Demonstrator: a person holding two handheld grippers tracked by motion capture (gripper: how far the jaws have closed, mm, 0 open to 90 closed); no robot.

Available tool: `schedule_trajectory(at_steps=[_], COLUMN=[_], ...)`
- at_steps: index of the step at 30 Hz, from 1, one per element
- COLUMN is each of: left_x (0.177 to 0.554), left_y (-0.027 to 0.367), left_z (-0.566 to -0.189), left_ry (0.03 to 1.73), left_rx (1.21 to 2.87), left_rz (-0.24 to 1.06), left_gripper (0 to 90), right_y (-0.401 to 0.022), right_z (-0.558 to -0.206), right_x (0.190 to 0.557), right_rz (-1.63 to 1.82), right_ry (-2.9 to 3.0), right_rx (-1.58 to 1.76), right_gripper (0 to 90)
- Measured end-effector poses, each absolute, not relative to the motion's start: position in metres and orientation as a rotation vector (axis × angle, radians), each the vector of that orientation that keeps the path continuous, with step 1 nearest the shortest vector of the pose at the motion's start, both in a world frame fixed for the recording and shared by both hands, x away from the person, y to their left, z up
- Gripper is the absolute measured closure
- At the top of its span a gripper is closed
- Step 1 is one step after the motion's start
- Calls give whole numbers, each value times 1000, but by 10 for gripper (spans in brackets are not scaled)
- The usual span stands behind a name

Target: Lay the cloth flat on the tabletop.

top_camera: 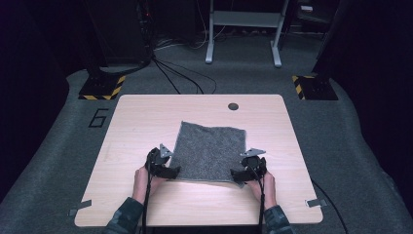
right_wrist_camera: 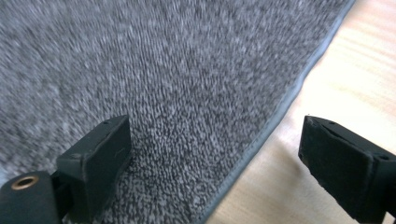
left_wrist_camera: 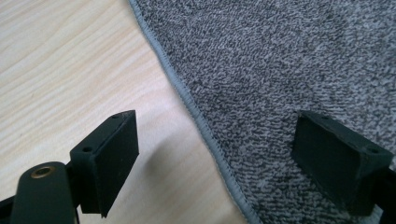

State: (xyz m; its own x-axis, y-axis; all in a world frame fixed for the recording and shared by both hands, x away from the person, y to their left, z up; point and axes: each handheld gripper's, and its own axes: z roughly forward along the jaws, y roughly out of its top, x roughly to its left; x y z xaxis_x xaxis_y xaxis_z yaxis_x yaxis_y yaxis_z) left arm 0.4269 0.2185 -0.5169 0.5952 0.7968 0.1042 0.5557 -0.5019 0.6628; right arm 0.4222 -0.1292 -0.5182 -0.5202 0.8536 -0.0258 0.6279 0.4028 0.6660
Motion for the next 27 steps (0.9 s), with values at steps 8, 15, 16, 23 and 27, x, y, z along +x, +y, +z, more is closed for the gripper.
schedule_trajectory(at_steps=[8,15,16,23,27], left_x=[407,387,385,375,374], left_y=[222,223,224,221,221], left_z=[-519,-527,-528,-529,-529], left_ry=[1063,1071,1069,1083,1080], left_rx=[2220,2129,2120,2100,2102], left_rz=[560,540,539,510,496], left_gripper=[135,135,135,135,135], right_y=[-141,-151,-151,-155,-155], right_z=[-525,-528,-528,-528,-529], right_x=[419,410,408,394,390], right_rz=[921,945,946,940,942], right_ry=[2296,2270,2272,2240,2220], right_rx=[1277,1265,1276,1295,1279], right_gripper=[32,33,33,41,41])
